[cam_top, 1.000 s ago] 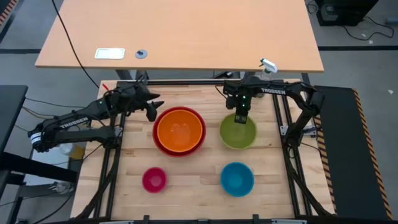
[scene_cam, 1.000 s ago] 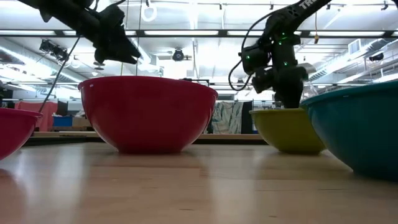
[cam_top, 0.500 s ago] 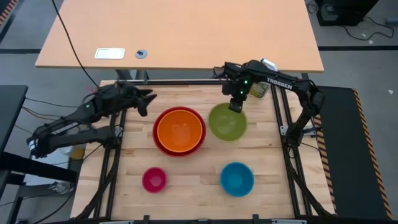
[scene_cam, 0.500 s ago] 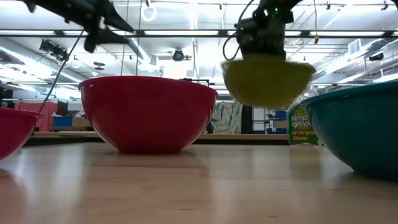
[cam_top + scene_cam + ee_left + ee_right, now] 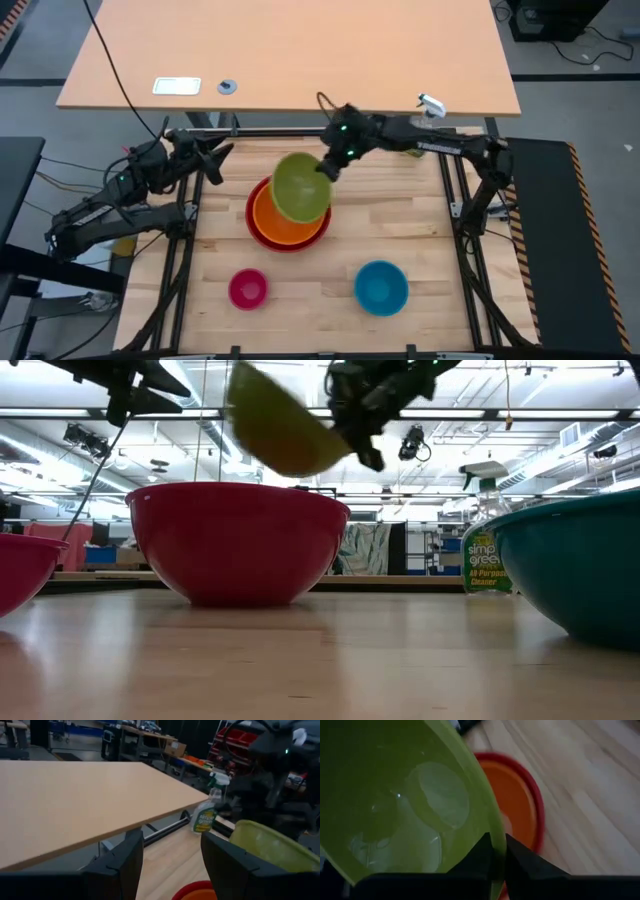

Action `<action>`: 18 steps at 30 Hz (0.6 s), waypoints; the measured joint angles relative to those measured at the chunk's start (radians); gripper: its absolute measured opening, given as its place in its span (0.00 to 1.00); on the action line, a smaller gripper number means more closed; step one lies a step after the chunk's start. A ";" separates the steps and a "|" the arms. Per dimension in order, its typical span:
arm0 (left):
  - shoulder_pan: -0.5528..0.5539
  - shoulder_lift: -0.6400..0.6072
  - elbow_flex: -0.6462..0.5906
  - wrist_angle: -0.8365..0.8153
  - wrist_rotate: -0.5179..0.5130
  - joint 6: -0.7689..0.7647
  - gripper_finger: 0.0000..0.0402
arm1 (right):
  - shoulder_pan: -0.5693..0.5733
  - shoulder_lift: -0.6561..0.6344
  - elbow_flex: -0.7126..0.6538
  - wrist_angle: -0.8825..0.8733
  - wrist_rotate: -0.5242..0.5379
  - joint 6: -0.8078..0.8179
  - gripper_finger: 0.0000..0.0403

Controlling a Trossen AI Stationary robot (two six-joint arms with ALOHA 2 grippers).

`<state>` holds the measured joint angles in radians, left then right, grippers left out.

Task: Nest bowls inside each other
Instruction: Stack the green bowl on top of the orange bowl

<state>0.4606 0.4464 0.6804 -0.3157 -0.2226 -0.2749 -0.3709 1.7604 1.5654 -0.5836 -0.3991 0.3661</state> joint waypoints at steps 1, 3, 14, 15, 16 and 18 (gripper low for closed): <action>0.000 0.006 0.000 0.010 0.008 -0.002 0.50 | 0.013 0.016 0.000 0.042 0.005 0.021 0.10; 0.000 0.012 0.000 0.031 0.029 -0.003 0.50 | 0.027 0.063 0.000 0.103 0.014 0.063 0.10; -0.001 0.018 0.000 0.050 0.186 -0.087 0.50 | 0.034 0.200 0.006 0.091 -0.017 0.045 0.30; -0.001 0.018 0.000 0.050 0.189 -0.092 0.50 | 0.033 0.196 0.006 0.088 -0.017 0.037 0.35; -0.001 0.018 0.000 0.050 0.192 -0.096 0.50 | 0.033 0.190 0.006 0.086 -0.017 0.032 0.40; -0.001 0.018 0.000 0.049 0.192 -0.099 0.50 | 0.027 0.177 0.006 0.079 -0.016 0.022 0.49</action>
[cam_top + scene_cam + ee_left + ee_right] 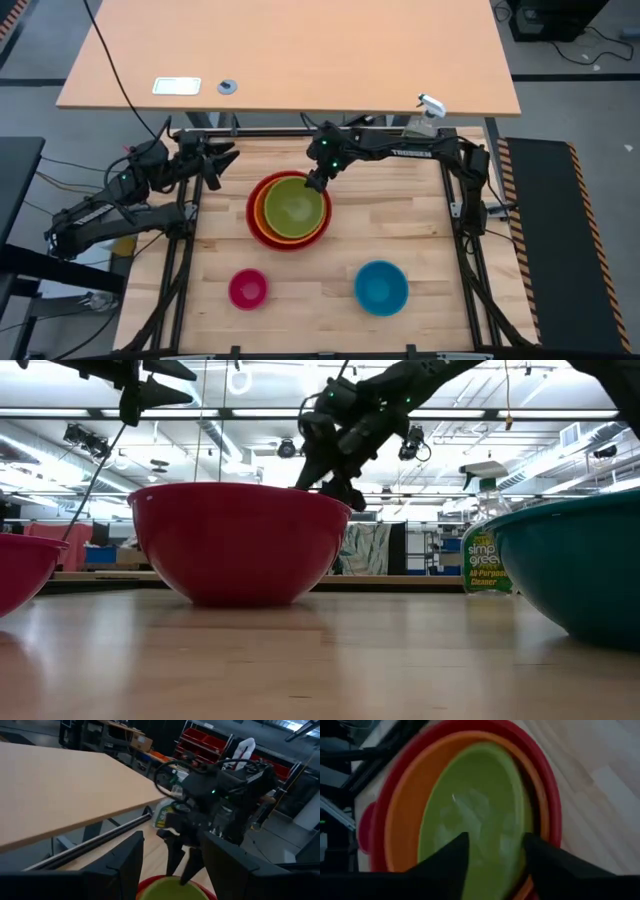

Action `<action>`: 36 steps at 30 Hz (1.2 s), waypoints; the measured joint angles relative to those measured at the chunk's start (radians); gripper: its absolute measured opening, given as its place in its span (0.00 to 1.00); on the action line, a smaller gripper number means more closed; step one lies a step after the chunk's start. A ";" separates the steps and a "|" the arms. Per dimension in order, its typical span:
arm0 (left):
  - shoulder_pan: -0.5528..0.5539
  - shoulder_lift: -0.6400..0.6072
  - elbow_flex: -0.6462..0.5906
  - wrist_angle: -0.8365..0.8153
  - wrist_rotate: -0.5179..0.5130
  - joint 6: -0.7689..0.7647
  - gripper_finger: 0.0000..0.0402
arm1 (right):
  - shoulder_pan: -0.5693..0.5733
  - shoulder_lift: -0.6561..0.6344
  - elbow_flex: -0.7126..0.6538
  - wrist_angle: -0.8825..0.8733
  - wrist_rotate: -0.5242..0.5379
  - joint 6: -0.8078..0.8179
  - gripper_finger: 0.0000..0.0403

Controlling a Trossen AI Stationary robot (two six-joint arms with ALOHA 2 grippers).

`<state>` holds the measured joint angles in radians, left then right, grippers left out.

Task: Nest bowls inside each other
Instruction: Stack the green bowl on top of the orange bowl, then stack the blue bowl on top of the green bowl

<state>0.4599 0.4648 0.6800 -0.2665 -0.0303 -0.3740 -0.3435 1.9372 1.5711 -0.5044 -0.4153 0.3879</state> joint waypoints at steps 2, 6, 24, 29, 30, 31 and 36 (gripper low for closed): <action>0.000 0.000 0.000 0.000 0.001 0.000 0.50 | -0.006 -0.027 0.000 -0.009 0.001 -0.004 0.57; 0.000 0.000 0.000 -0.015 0.002 0.000 0.50 | -0.012 -0.106 0.001 -0.138 0.049 -0.052 0.65; 0.001 0.074 -0.001 -0.063 0.030 -0.005 0.50 | 0.280 -0.277 -0.335 -0.666 -0.052 -0.269 0.58; 0.001 0.079 -0.001 -0.063 0.033 -0.008 0.50 | 0.385 -0.366 -0.427 -0.506 -0.018 -0.126 0.58; 0.001 0.079 -0.001 -0.063 0.033 -0.007 0.50 | 0.406 -0.378 -0.445 -0.472 -0.010 -0.093 0.58; 0.001 0.079 -0.001 -0.062 0.033 -0.001 0.50 | 0.431 -0.385 -0.463 -0.442 -0.004 -0.059 0.58; 0.001 0.079 -0.001 -0.062 0.026 0.001 0.50 | 0.561 -0.389 -0.527 -0.337 0.074 0.099 0.58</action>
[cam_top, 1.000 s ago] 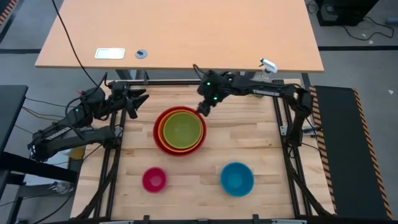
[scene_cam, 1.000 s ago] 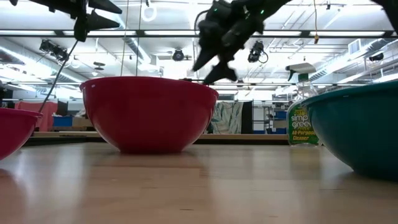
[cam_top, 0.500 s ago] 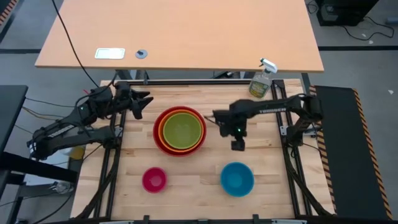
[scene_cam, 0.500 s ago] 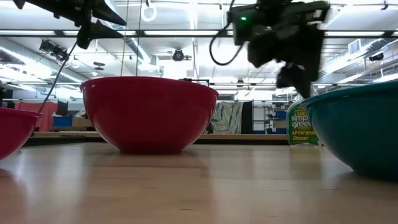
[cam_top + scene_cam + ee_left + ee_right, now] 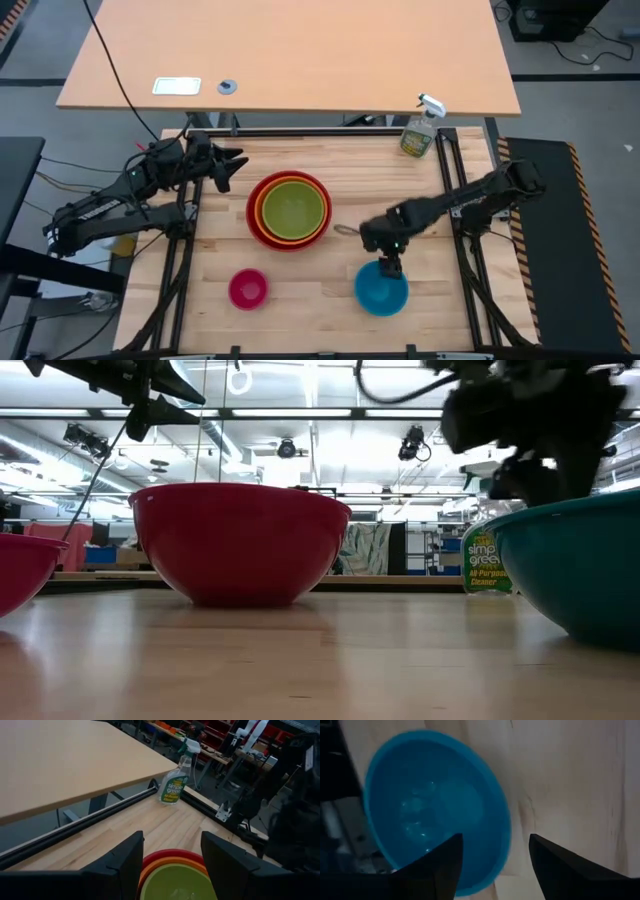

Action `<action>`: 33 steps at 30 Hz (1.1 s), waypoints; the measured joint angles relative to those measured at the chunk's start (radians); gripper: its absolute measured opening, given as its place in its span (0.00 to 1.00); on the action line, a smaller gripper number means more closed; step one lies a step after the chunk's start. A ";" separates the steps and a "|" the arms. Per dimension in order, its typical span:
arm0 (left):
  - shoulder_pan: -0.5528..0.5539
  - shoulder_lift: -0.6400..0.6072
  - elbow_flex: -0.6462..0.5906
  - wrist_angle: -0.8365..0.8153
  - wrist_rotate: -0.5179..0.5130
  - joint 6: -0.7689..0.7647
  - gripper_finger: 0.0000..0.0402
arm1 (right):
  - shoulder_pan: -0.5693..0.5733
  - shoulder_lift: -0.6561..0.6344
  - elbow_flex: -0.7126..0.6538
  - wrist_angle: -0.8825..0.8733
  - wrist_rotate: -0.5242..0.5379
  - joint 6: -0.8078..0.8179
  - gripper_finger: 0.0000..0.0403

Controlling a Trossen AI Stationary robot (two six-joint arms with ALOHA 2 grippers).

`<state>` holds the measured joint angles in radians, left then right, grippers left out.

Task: Nest bowls inside each other
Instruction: Stack the blue bowl on top of the green bowl

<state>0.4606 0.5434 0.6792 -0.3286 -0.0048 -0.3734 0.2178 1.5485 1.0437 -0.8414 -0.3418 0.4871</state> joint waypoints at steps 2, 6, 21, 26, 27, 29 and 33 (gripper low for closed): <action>0.000 0.000 0.000 0.000 0.000 0.000 0.50 | 0.052 0.002 -0.014 0.011 0.077 0.044 0.57; 0.000 0.000 0.000 0.001 -0.001 0.002 0.50 | 0.110 0.002 -0.042 0.028 0.187 0.132 0.52; 0.001 0.000 0.000 0.034 -0.008 0.044 0.50 | 0.076 0.002 -0.097 0.019 0.047 0.111 0.07; 0.001 0.000 0.000 0.086 -0.008 0.020 0.50 | -0.028 -0.021 -0.028 -0.080 0.049 -0.047 0.09; 0.001 0.000 0.000 0.094 -0.008 0.020 0.50 | -0.059 -0.028 -0.013 -0.083 0.039 -0.066 0.08; 0.001 0.000 0.000 0.097 -0.008 0.021 0.50 | -0.130 -0.046 0.016 -0.079 0.018 -0.083 0.06; 0.001 0.001 0.000 0.093 -0.008 0.017 0.50 | -0.266 -0.057 0.105 -0.078 -0.022 -0.119 0.06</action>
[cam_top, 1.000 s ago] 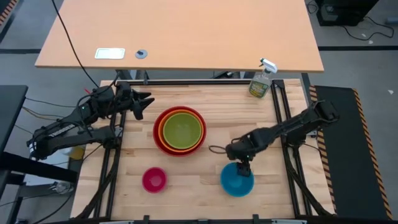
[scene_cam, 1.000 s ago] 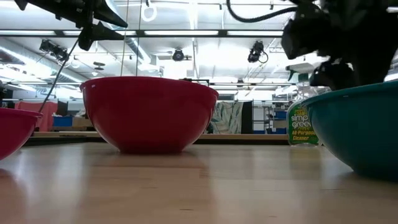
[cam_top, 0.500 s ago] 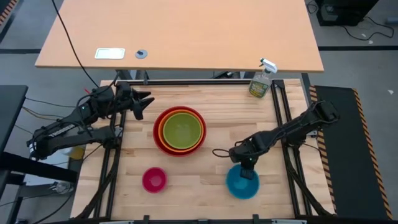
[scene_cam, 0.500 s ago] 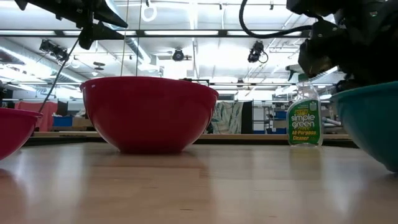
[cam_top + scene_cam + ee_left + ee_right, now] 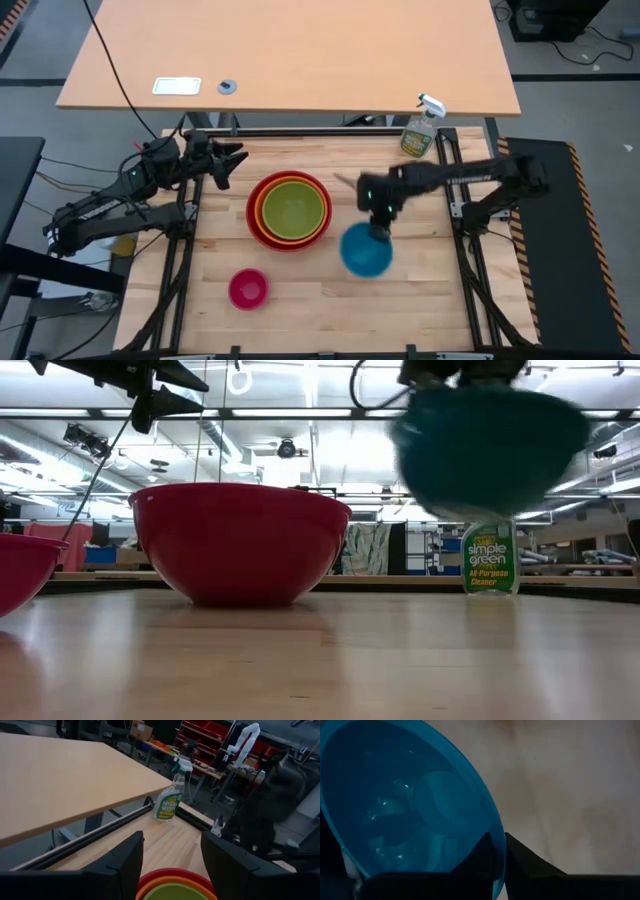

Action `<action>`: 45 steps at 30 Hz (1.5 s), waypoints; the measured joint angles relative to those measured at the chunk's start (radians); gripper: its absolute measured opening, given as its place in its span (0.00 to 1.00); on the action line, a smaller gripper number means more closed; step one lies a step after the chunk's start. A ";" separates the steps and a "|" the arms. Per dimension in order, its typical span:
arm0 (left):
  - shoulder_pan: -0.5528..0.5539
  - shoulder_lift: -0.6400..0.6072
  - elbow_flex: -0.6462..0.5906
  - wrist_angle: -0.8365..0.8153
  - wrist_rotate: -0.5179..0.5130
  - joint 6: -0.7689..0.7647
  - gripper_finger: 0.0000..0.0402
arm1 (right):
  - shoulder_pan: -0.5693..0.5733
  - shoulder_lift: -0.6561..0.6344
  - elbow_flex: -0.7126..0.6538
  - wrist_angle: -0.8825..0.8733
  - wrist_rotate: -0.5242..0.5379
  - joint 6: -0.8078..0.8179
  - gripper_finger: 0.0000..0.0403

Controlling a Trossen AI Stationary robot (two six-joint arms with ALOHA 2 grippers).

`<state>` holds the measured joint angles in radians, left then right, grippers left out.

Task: Nest bowls inside each other
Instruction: Stack the blue bowl on top of the green bowl, then stack the pink bowl on top of the blue bowl

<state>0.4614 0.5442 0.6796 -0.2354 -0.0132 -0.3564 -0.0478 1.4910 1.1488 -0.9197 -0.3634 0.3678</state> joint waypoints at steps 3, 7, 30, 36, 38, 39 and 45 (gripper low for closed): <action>-0.008 0.000 0.000 -0.005 0.014 0.001 0.50 | -0.078 0.012 0.093 0.010 0.002 -0.020 0.09; -0.056 0.035 0.047 -0.133 0.058 0.044 0.50 | -0.152 0.084 0.230 0.047 0.001 -0.044 0.10; -0.616 0.270 0.048 -0.588 0.326 -0.523 0.50 | -0.311 0.687 0.813 0.076 -0.116 -0.238 0.34; -0.720 0.274 -0.141 -0.321 0.324 -0.864 0.50 | -0.350 0.594 0.814 0.026 -0.009 -0.277 0.41; -0.754 0.274 -0.205 -0.217 0.324 -0.981 0.50 | -0.359 0.544 0.815 0.019 0.051 -0.311 0.41; -0.768 0.274 -0.234 -0.173 0.324 -1.035 0.50 | -0.362 0.520 0.815 0.017 0.076 -0.330 0.41; -0.843 0.301 -0.296 -0.151 0.289 -1.168 0.49 | -0.381 0.410 0.816 0.017 0.191 -0.406 0.41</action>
<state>-0.3816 0.8448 0.3832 -0.3862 0.2763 -1.5245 -0.4289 1.9013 1.9644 -0.9028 -0.1725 -0.0379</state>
